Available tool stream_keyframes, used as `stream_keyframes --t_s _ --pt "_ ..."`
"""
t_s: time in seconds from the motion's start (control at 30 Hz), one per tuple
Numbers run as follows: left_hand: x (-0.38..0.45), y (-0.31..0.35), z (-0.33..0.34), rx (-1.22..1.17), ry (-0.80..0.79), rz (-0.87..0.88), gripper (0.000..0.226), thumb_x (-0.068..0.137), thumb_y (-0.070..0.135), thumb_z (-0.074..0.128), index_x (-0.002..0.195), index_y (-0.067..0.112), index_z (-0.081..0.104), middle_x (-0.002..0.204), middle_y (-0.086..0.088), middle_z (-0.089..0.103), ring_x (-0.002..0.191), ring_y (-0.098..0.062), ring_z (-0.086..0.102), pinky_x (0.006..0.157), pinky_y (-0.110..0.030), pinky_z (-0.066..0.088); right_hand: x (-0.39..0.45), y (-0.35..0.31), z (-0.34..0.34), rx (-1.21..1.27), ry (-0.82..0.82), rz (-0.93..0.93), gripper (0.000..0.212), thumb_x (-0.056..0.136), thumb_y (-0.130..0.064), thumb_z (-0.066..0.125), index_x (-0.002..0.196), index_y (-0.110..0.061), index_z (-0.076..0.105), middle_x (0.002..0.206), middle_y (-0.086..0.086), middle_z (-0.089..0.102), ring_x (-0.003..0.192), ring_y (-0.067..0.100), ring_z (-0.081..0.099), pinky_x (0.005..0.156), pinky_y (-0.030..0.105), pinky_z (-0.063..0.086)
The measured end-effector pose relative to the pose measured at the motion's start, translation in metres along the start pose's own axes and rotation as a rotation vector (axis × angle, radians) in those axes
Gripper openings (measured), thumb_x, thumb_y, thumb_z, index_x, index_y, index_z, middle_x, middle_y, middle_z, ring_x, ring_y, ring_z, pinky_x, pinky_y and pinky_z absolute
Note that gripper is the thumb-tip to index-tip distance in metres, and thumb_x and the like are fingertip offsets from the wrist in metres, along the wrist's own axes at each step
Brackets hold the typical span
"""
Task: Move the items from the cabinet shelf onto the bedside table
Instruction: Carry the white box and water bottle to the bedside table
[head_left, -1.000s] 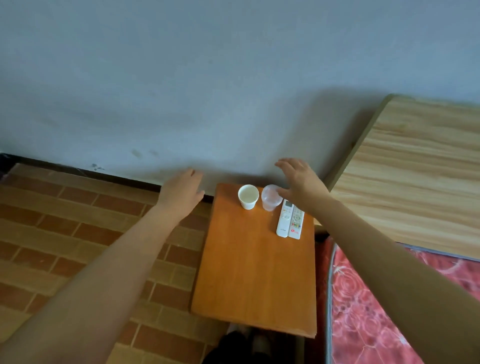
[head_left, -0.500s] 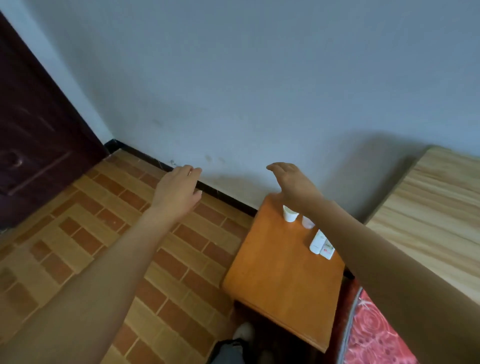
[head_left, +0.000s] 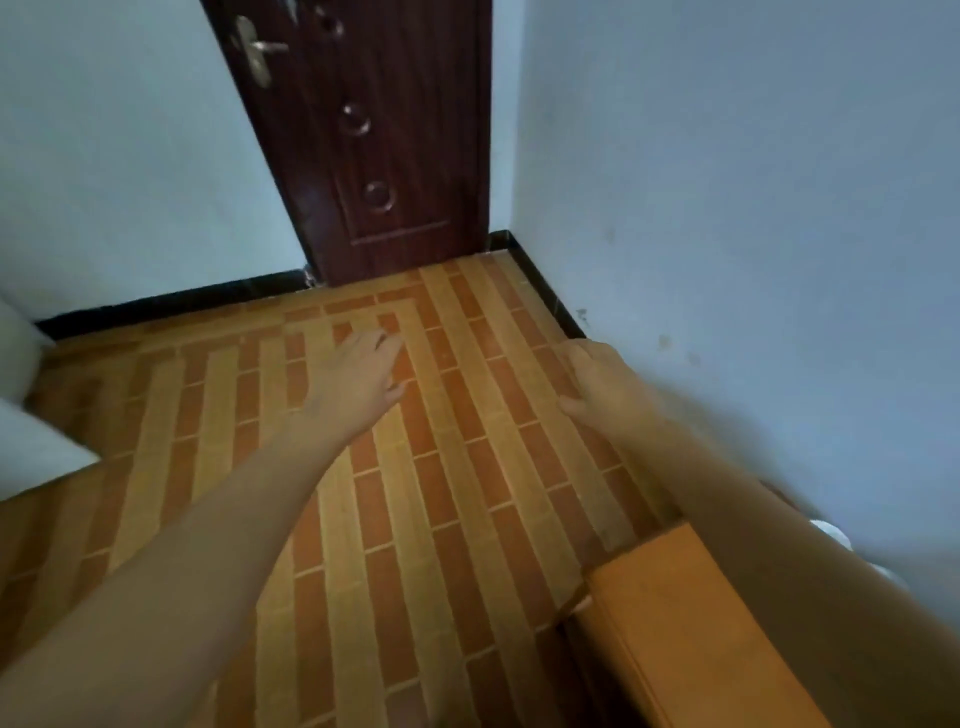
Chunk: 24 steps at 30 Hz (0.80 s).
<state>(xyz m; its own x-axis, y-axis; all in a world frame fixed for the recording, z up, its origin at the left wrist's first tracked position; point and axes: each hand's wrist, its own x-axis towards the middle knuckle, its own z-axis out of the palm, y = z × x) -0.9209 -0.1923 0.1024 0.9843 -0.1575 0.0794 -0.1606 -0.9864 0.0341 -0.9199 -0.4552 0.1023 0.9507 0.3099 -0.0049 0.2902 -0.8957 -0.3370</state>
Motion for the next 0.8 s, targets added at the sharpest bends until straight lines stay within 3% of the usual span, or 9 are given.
stream_keyframes --t_s 0.13,0.3,0.4,0.57,0.8 --pt "-0.044 -0.072 -0.007 0.018 0.004 -0.244 0.058 0.087 0.031 0.058 0.138 0.013 0.035 0.138 -0.010 0.043 0.122 -0.026 0.045 0.094 -0.037 0.043 0.037 -0.071 0.031 0.083 -0.014 -0.113 0.060 0.083 -0.025 0.065 0.135 -0.013 0.038 0.136 0.005 0.044 0.128 0.021 0.039 0.107 0.035 0.033" --pt "-0.101 -0.152 -0.012 0.014 -0.014 -0.470 0.062 0.088 0.034 0.056 0.141 0.015 0.029 0.141 -0.009 0.038 0.128 -0.027 0.038 0.099 -0.039 0.041 0.069 -0.152 0.069 0.059 -0.092 -0.226 0.066 0.084 -0.030 0.063 0.140 -0.018 0.030 0.145 0.003 0.035 0.135 0.018 0.033 0.109 0.039 0.034" --pt "-0.135 -0.184 -0.015 -0.013 0.003 -0.588 0.063 0.088 0.033 0.056 0.141 0.013 0.029 0.142 -0.010 0.038 0.129 -0.027 0.036 0.099 -0.039 0.040 0.082 -0.194 0.084 0.079 -0.137 -0.339 0.065 0.086 -0.027 0.062 0.140 -0.016 0.029 0.145 0.004 0.034 0.135 0.018 0.031 0.108 0.032 0.029" --pt "-0.183 -0.211 -0.015 -0.019 0.009 -0.767 0.060 0.088 0.032 0.056 0.139 0.011 0.032 0.138 -0.010 0.042 0.127 -0.028 0.039 0.095 -0.040 0.043 0.097 -0.245 0.105 0.050 -0.205 -0.528 0.061 0.088 -0.025 0.059 0.140 -0.012 0.030 0.145 0.007 0.034 0.135 0.020 0.029 0.108 0.027 0.024" --pt "-0.216 -0.209 -0.008 0.021 -0.038 -0.884 0.063 0.090 0.035 0.054 0.143 0.013 0.026 0.143 -0.008 0.038 0.131 -0.025 0.036 0.101 -0.035 0.038 0.112 -0.273 0.125 0.014 -0.300 -0.660 0.061 0.087 -0.028 0.058 0.139 -0.010 0.031 0.144 0.009 0.035 0.134 0.023 0.031 0.108 0.033 0.028"
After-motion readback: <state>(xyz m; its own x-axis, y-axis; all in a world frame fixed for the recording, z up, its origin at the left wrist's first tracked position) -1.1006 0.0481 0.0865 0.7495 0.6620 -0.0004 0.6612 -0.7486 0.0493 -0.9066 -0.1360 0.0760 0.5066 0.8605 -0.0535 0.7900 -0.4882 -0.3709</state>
